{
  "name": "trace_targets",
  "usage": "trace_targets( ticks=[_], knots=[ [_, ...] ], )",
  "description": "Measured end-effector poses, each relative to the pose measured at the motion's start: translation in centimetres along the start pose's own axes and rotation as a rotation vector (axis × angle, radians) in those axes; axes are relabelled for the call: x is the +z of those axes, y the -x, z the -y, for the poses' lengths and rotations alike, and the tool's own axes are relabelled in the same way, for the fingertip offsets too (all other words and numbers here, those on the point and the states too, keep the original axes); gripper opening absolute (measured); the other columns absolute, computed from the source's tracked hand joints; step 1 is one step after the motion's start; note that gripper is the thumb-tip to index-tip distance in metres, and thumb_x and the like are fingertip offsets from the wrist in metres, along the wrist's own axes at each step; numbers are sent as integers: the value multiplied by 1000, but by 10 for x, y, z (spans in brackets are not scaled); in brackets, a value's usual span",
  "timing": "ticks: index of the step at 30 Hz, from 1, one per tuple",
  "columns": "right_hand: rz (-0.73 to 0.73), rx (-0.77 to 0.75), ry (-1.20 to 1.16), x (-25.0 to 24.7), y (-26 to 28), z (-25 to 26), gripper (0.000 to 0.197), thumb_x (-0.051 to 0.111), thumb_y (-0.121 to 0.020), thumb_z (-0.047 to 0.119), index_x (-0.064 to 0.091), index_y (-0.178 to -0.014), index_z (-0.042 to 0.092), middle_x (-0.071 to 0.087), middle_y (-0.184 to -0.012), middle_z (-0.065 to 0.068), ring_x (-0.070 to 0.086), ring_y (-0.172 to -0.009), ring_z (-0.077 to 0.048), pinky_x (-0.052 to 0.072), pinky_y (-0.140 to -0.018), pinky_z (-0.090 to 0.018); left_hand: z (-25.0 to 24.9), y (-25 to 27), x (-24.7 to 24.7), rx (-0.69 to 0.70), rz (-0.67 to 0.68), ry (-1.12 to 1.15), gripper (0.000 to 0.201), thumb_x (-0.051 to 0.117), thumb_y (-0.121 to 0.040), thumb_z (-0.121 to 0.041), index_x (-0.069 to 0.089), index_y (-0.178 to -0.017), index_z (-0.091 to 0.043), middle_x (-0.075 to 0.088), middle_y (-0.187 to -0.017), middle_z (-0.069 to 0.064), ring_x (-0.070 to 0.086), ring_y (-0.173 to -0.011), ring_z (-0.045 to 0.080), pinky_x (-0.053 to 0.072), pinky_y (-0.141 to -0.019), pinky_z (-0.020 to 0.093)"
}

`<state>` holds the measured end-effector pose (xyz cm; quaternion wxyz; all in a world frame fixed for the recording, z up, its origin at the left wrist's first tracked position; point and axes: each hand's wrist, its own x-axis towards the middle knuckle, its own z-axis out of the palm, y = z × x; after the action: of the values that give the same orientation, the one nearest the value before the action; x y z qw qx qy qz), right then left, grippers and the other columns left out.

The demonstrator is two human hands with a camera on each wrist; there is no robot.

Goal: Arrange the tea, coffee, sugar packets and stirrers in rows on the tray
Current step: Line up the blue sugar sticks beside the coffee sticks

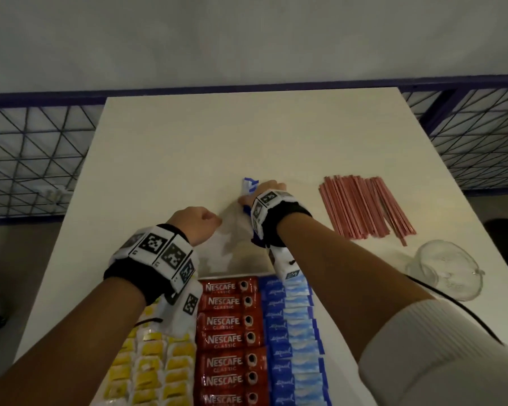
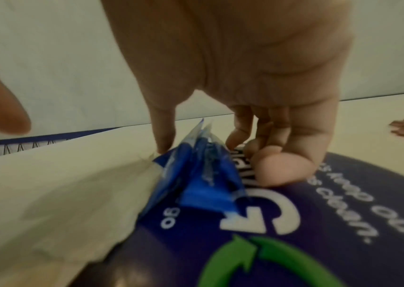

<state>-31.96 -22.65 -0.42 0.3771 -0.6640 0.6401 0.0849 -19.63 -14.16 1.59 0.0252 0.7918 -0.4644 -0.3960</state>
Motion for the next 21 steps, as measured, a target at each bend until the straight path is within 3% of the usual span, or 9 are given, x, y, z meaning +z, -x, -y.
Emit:
trace_targets(
  ticks=[3, 7, 9, 10, 12, 14, 18, 19, 21],
  knots=[
    [47, -20, 237, 4, -2, 9, 51, 56, -88, 26, 38, -134, 11, 41, -135, -15, 38, -125, -36, 42, -99, -52, 5, 1, -3, 21, 3, 84, 32, 45, -95, -36, 60, -113, -14, 65, -110, 5, 61, -97, 24, 47, -79, 29],
    [88, -94, 344, 3, 2, 6, 48, 56, -89, 19, 39, -133, 8, 46, -125, -17, 50, -111, -36, 46, -95, -45, 9, 5, 2, 37, 49, 235, 23, 46, -95, -33, 58, -105, -15, 61, -97, 0, 56, -71, 12, 44, -60, 21],
    [54, -89, 295, 3, -2, -2, 19, 52, -92, 18, 50, -111, 14, 48, -88, -12, 52, -76, -27, 51, -84, -44, 13, 8, 2, 47, 36, 227, 22, 47, -95, -33, 59, -102, -16, 62, -96, -1, 56, -72, 13, 44, -61, 22],
    [26, -85, 221, 1, -1, -7, 10, 46, -96, 20, 47, -86, 19, 40, -70, -4, 42, -60, -20, 51, -75, -37, 15, 9, 2, 47, 30, 223, 21, 47, -95, -33, 59, -101, -16, 62, -95, -1, 57, -73, 14, 44, -61, 23],
    [8, -79, 170, 1, -6, -14, 39, 38, -100, 21, 25, -63, 29, 23, -61, 7, 25, -52, -10, 39, -66, -27, 19, 13, 1, 45, 36, 245, 19, 47, -95, -32, 58, -100, -17, 61, -94, -2, 56, -72, 13, 44, -61, 23],
    [1, -68, 131, -4, -4, -18, 41, 35, -100, 21, 20, -63, 31, 25, -65, 9, 25, -54, -8, 34, -59, -25, 21, 18, 0, 48, 40, 264, 18, 47, -96, -30, 58, -101, -18, 60, -94, -2, 55, -70, 12, 43, -60, 22],
    [67, -63, -101, -10, 19, -19, 27, 34, -100, 25, 55, -90, 11, 62, -93, -23, 48, -72, -25, 47, -73, -34, 16, 26, 0, 65, 32, 314, 32, 39, -98, -34, 60, -107, -13, 60, -90, 0, 54, -70, 13, 42, -62, 23],
    [98, -83, -140, -9, 27, -19, 29, 34, -100, 26, 54, -90, 8, 64, -92, -23, 51, -70, -26, 52, -77, -33, 13, 29, 0, 54, 45, 361, 39, 33, -99, -38, 60, -107, -12, 61, -88, 0, 55, -71, 14, 42, -64, 24],
    [166, -113, -243, -6, 49, -19, 25, 35, -100, 26, 47, -87, 7, 62, -71, -11, 54, -56, -21, 54, -60, -21, 5, 35, 3, 13, 98, 491, 51, 24, -99, -46, 59, -106, -11, 63, -86, 1, 57, -79, 18, 43, -70, 27]
  ],
)
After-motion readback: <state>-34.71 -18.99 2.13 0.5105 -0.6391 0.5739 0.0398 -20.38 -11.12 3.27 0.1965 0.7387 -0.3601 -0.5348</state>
